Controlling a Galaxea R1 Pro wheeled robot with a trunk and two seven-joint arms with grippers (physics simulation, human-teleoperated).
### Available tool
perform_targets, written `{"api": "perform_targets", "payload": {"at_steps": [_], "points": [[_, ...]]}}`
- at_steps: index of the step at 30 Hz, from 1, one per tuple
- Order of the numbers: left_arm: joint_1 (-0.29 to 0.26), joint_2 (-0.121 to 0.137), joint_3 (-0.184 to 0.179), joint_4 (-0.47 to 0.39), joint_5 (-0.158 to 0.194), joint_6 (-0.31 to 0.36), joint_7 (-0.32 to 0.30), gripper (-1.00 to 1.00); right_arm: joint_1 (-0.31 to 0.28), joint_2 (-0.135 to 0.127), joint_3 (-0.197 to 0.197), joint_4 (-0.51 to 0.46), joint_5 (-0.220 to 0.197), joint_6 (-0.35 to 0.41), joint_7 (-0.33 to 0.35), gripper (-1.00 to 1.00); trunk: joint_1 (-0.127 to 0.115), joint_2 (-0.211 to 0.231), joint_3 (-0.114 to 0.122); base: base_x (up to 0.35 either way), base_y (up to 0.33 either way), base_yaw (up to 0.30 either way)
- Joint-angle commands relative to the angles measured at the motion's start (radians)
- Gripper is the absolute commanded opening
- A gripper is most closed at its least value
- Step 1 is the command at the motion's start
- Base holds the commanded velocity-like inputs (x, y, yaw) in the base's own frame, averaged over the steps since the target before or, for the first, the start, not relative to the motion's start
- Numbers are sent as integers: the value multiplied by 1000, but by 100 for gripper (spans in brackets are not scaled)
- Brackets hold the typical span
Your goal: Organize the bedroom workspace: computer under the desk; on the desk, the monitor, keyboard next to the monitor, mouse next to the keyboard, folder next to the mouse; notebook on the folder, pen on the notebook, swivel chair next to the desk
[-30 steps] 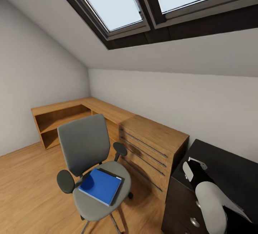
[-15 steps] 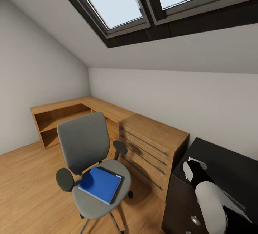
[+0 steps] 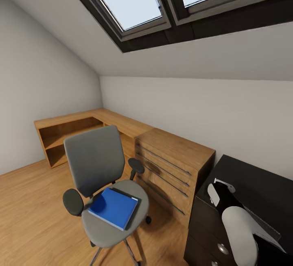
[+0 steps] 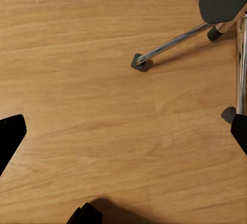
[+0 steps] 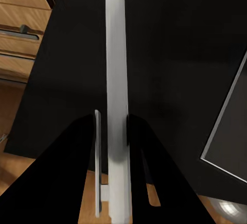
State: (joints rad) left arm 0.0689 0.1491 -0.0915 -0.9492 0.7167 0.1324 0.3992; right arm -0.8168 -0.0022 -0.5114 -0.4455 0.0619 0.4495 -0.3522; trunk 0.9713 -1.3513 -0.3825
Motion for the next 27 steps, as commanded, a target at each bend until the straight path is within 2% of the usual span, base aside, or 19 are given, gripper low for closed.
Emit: {"api": "perform_targets", "payload": {"at_steps": [1, 19, 20, 27], "points": [[0, 1, -4, -3, 6, 3, 8, 100, -1, 1, -4, -1, 6, 6, 0, -100, 0, -1, -1, 0, 0, 0], [0, 1, -3, -3, 6, 3, 6, 100, -1, 1, -3, -1, 6, 7, -3, -100, 0, -1, -1, 0, 0, 0], [0, 1, -4, -3, 6, 3, 6, 100, -1, 0, -3, -1, 6, 7, -3, 100, 0, -1, -1, 0, 0, 0], [0, 1, -4, -3, 6, 3, 6, 100, -1, 1, -3, -2, 6, 8, -4, 100, 0, -1, -1, 0, 0, 0]]}}
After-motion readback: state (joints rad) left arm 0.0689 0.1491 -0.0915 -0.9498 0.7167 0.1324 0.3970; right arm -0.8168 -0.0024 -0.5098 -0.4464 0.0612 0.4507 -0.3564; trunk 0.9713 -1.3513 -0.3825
